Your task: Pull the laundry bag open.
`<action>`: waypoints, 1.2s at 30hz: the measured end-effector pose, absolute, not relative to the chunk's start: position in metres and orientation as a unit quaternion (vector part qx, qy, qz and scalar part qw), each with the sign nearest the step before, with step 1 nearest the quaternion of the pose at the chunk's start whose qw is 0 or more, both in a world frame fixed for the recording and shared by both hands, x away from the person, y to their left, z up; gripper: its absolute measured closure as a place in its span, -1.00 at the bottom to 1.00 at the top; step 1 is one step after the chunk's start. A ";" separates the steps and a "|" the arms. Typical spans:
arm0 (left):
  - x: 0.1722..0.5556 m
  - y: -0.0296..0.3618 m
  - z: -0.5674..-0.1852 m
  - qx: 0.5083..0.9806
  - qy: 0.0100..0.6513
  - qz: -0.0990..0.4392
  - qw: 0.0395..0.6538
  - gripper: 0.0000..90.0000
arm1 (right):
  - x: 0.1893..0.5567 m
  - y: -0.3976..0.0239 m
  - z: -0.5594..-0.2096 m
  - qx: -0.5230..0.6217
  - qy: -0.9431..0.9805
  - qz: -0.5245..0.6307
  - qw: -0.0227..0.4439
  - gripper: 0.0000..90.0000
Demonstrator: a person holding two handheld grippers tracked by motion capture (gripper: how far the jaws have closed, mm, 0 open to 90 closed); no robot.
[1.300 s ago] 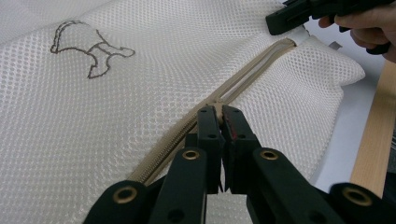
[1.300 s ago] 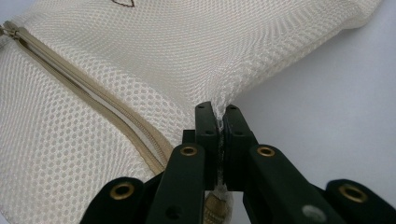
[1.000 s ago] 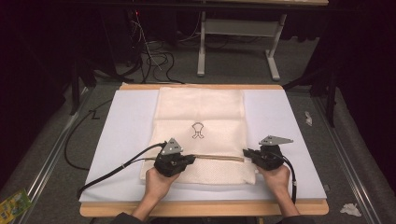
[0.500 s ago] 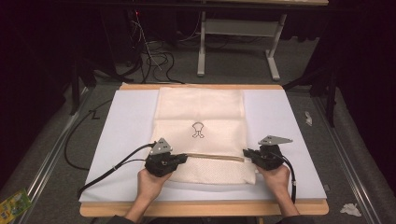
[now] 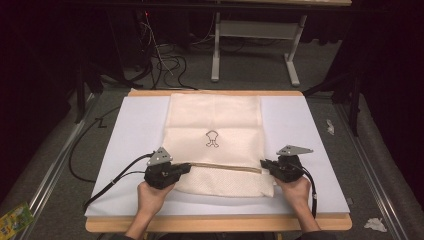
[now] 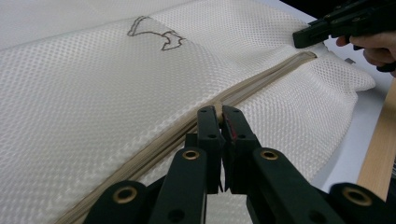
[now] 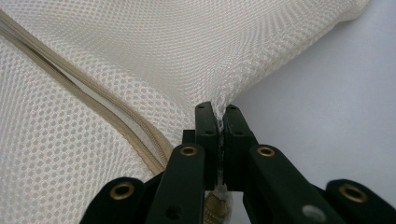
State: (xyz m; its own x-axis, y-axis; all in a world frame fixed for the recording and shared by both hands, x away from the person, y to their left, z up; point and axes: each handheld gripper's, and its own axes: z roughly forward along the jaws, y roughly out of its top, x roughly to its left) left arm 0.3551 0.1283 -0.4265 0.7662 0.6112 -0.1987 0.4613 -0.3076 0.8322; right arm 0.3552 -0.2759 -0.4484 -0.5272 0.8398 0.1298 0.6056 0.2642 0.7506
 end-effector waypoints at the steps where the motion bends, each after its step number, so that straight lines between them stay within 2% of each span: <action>1: 0.355 0.130 -0.427 0.803 0.335 0.078 0.486 0.94 | 0.355 -0.276 -0.448 0.464 0.781 0.392 0.149 0.97; 36: 0.355 0.163 -0.425 0.788 0.362 0.089 0.490 0.94 | 0.356 -0.277 -0.445 0.461 0.782 0.390 0.155 0.97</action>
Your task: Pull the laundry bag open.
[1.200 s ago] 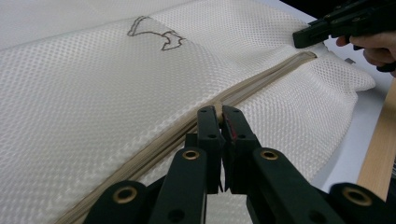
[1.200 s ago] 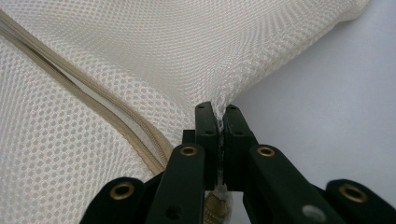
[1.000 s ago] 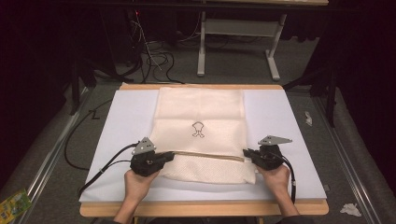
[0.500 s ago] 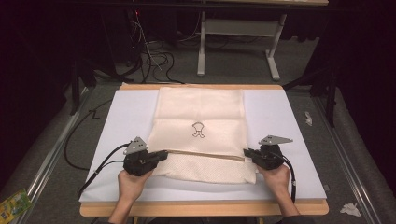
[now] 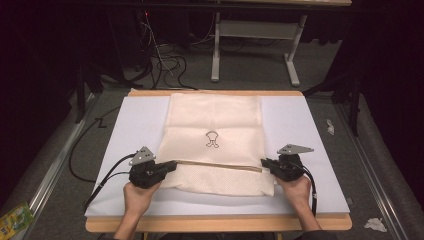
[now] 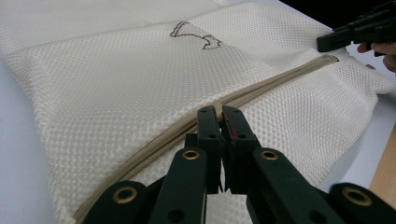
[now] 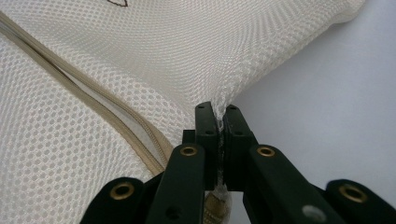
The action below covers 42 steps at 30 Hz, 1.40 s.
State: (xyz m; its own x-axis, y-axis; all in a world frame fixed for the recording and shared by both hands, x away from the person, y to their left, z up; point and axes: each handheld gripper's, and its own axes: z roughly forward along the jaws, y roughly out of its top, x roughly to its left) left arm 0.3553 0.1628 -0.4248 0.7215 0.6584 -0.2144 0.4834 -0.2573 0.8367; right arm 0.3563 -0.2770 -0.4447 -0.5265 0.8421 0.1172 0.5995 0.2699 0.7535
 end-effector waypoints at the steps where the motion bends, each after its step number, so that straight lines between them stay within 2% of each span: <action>1: 0.355 0.163 -0.425 0.789 0.362 0.090 0.489 0.94 | 0.356 -0.277 -0.444 0.461 0.782 0.390 0.155 0.97; 42: 0.354 0.185 -0.422 0.772 0.382 0.103 0.498 0.94 | 0.361 -0.281 -0.430 0.460 0.780 0.388 0.174 0.97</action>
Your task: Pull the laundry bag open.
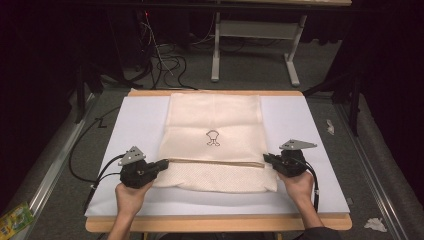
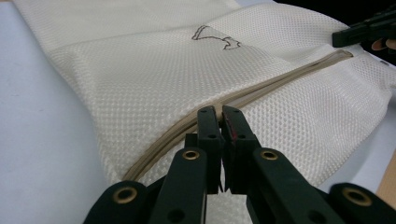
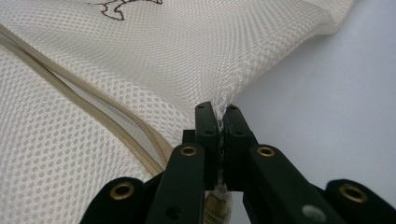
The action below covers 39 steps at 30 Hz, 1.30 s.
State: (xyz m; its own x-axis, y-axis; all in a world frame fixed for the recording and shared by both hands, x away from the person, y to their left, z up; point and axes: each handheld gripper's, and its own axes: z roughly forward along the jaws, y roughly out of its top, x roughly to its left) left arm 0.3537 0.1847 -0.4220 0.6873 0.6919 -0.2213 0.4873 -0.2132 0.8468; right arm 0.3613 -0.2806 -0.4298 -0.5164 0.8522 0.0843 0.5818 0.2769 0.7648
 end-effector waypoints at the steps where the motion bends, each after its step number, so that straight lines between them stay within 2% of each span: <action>1: 0.354 0.185 -0.422 0.771 0.383 0.104 0.498 0.94 | 0.361 -0.281 -0.430 0.459 0.780 0.389 0.174 0.97; 39: 0.355 0.205 -0.418 0.758 0.403 0.122 0.499 0.94 | 0.365 -0.289 -0.422 0.466 0.772 0.390 0.188 0.97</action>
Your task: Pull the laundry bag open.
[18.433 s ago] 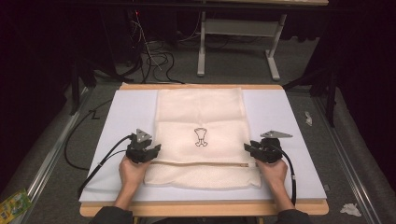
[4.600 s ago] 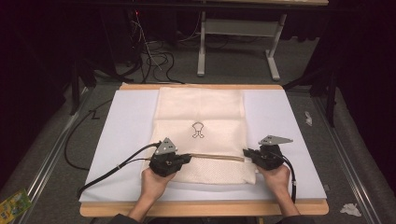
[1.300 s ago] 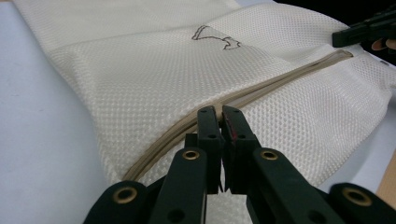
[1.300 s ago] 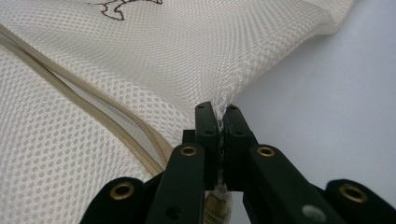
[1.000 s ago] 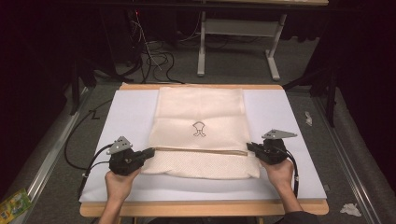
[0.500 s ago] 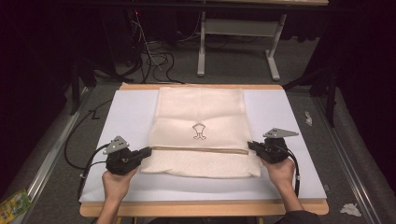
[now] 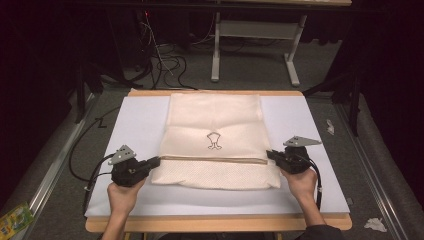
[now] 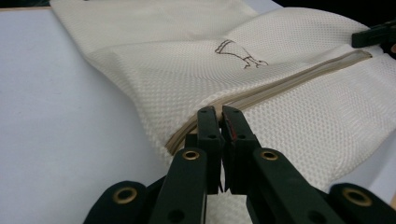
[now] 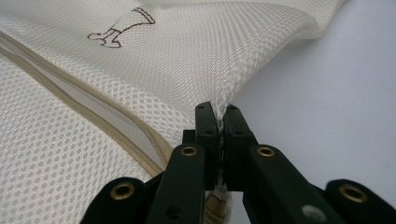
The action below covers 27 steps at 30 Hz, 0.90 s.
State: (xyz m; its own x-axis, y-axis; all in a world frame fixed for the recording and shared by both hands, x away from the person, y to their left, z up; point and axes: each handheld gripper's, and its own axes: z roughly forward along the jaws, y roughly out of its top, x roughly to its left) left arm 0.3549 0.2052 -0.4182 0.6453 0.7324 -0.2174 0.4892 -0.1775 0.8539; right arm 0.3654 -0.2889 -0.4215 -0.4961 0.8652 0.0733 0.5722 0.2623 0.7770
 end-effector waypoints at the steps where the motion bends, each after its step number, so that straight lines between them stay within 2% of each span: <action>1: 0.355 0.207 -0.418 0.756 0.404 0.120 0.500 0.94 | 0.366 -0.290 -0.422 0.471 0.769 0.391 0.184 0.97; 27: 0.362 0.212 -0.421 0.763 0.414 0.137 0.478 0.94 | 0.372 -0.295 -0.417 0.478 0.761 0.396 0.188 0.98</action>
